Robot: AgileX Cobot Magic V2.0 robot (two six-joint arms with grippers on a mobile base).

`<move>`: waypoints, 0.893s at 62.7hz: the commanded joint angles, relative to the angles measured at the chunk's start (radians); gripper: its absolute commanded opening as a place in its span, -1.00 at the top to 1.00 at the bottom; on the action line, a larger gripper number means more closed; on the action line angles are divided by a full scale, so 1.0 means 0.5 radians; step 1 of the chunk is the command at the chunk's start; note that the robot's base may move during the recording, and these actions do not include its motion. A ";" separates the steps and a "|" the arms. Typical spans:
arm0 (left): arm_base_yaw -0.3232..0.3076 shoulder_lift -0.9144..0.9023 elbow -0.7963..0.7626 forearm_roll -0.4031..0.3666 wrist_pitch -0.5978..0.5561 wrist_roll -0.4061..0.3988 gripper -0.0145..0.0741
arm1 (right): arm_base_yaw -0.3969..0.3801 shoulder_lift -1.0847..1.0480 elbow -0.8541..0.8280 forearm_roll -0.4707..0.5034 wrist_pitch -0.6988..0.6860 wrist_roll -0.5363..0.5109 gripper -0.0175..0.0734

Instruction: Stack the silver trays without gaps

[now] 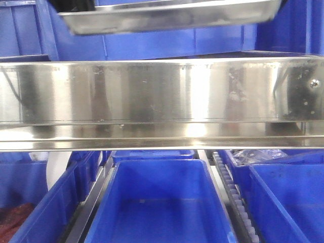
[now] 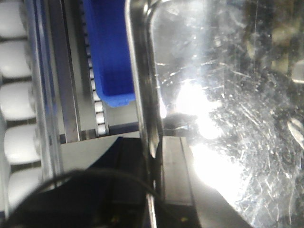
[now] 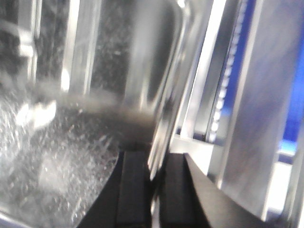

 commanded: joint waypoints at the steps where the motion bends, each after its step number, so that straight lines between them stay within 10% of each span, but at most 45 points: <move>1: -0.044 -0.156 -0.014 0.092 0.161 0.069 0.77 | 0.058 -0.145 -0.027 -0.018 0.018 -0.049 0.49; 56: -0.241 -0.551 -0.006 0.073 0.161 0.049 0.77 | 0.175 -0.601 -0.027 0.003 0.058 0.015 0.49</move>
